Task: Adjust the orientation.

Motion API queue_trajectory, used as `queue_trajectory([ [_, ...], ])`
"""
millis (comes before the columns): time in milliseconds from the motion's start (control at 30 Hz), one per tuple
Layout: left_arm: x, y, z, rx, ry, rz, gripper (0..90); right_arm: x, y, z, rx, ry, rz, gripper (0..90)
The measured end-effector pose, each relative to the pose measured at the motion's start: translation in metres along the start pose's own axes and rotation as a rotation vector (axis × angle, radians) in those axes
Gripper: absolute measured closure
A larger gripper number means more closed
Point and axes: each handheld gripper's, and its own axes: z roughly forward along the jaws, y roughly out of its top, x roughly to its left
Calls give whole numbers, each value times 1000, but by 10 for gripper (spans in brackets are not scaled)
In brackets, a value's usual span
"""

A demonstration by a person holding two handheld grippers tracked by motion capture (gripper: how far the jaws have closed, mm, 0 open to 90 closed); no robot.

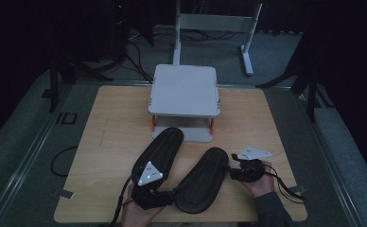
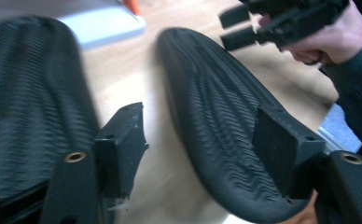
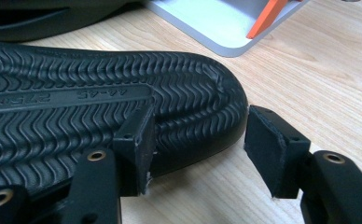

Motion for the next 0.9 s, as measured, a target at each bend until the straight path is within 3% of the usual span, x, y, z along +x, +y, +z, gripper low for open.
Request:
queue_trajectory([
  [100,-4,-7,8,19,-28,-15,286,0,-2,-2,-1,7,3,440],
  [300,-7,-18,20,71,-41,-57,219,2,-8,-4,11,9,-7,447],
  [400,-6,-21,26,79,-81,-100,171,6,-12,-2,61,-27,-62,460],
  [467,-6,-22,31,96,-87,-104,172,7,-15,-3,66,-24,-58,462],
  [633,-8,-23,44,142,-163,-107,208,6,-18,-4,67,-26,-53,456],
  [767,-8,-22,47,159,-168,-106,241,8,-15,-7,47,-29,-58,454],
  [900,-4,-19,45,148,-164,-136,326,8,-13,-10,35,-32,-62,452],
])
